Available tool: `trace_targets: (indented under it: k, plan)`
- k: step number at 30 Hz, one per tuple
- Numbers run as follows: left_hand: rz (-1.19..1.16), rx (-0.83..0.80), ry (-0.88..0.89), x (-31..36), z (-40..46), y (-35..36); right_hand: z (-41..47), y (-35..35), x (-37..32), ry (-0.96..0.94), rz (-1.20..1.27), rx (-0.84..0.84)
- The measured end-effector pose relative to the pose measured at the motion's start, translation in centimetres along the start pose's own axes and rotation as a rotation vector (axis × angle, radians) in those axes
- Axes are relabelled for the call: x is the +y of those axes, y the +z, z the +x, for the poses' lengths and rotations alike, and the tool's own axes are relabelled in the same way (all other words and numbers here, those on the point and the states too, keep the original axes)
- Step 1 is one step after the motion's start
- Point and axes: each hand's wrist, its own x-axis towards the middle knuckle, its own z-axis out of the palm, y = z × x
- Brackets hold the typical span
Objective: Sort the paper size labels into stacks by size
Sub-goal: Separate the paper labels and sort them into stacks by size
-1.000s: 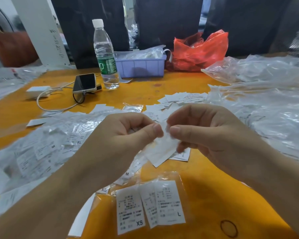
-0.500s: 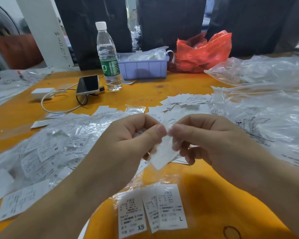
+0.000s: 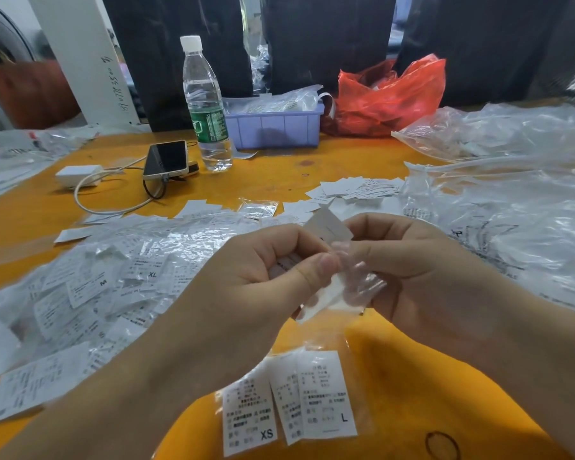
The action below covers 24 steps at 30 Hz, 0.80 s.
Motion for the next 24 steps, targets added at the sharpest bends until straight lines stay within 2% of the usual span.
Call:
trace_targets:
  k: [7, 15, 19, 24]
  plan:
    - [0.029, 0.027, -0.045, -0.3, 0.1, -0.3, 0.4, -0.7, -0.3, -0.053, -0.002, 0.161]
    - [0.006, 0.121, -0.021, -0.1, 0.1, -0.5, 0.8, -0.8, -3.2, -0.312, -0.149, 0.201]
    - [-0.044, 0.16, -0.037, -0.1, 0.1, -0.4, 1.5, -0.3, -4.0, -0.269, -0.152, 0.142]
    - [-0.128, 0.185, -0.058, -0.5, 0.1, -0.6, 2.5, 0.2, -1.7, -0.191, -0.174, 0.153]
